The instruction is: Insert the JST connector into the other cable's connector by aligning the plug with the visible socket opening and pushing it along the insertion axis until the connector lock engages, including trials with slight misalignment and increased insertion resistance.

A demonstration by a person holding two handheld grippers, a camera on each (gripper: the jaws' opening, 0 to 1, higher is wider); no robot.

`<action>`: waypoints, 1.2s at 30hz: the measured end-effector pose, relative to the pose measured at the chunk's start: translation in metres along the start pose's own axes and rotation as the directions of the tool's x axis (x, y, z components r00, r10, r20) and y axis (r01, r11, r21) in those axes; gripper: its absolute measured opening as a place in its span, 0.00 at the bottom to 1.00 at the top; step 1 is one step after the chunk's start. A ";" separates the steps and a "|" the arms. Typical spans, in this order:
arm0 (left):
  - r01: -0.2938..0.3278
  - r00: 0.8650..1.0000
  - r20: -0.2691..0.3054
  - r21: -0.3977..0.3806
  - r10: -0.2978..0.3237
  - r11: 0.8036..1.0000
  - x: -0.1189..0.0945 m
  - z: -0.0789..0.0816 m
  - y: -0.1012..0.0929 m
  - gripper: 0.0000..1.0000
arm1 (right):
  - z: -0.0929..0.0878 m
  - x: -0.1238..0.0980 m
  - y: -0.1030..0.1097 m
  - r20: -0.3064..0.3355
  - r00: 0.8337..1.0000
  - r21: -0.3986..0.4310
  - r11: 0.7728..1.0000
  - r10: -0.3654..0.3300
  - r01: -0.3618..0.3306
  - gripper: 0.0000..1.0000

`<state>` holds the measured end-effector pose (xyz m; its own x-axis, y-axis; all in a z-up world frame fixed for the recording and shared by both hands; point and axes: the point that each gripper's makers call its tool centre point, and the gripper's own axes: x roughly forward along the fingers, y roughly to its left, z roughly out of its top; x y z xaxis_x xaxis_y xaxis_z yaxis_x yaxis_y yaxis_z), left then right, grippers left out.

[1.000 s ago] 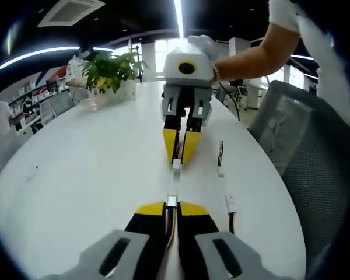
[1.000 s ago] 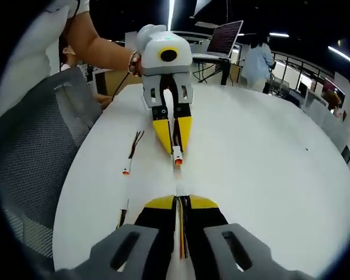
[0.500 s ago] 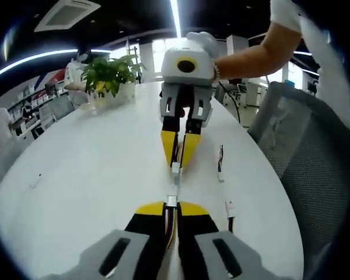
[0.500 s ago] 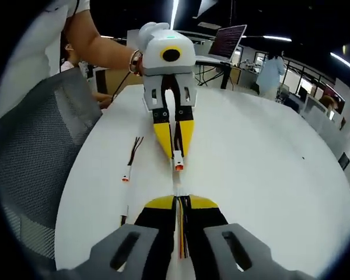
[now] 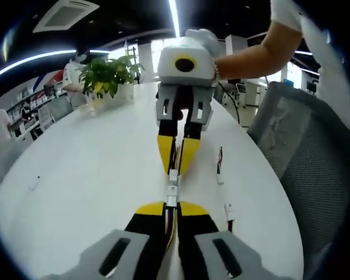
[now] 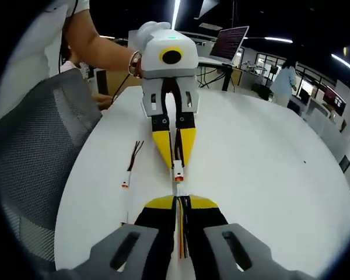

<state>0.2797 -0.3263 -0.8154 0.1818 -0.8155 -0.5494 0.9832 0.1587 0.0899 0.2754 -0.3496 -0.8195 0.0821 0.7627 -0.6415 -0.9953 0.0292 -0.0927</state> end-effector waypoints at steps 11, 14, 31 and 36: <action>-0.002 1.000 0.004 -0.002 0.002 1.000 0.003 0.001 0.000 0.01 | 0.002 0.002 0.000 0.007 1.000 0.001 1.000 -0.002 0.002 0.03; -0.004 1.000 0.004 -0.002 0.004 1.000 0.003 0.001 0.000 0.01 | 0.002 0.003 -0.001 0.002 1.000 0.002 1.000 -0.004 0.004 0.03; 0.001 1.000 -0.010 0.003 -0.001 1.000 0.007 -0.002 0.000 0.01 | 0.005 0.008 0.000 -0.010 1.000 -0.020 1.000 0.007 -0.007 0.03; 0.004 0.999 -0.033 0.020 -0.003 1.000 0.010 -0.004 0.000 0.00 | 0.002 0.011 0.000 -0.033 0.999 -0.039 0.999 0.011 -0.013 0.03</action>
<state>0.2814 -0.3322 -0.8240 0.1782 -0.7971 -0.5769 0.9840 0.1442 0.1047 0.2765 -0.3398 -0.8247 0.0725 0.7411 -0.6675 -0.9935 -0.0055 -0.1139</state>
